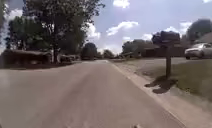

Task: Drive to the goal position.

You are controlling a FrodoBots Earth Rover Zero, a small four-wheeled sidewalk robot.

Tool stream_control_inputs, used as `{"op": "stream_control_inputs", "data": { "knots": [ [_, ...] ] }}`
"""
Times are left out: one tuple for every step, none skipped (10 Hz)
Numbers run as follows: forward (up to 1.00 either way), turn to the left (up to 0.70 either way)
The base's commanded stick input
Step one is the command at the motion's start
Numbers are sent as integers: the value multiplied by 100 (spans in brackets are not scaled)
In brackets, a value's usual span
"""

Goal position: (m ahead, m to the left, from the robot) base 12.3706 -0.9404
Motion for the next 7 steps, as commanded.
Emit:
{"op": "stream_control_inputs", "data": {
  "knots": [
    [70,0],
    [70,0],
    [70,0],
    [70,0],
    [70,0],
    [70,0],
    [70,0]
  ]
}}
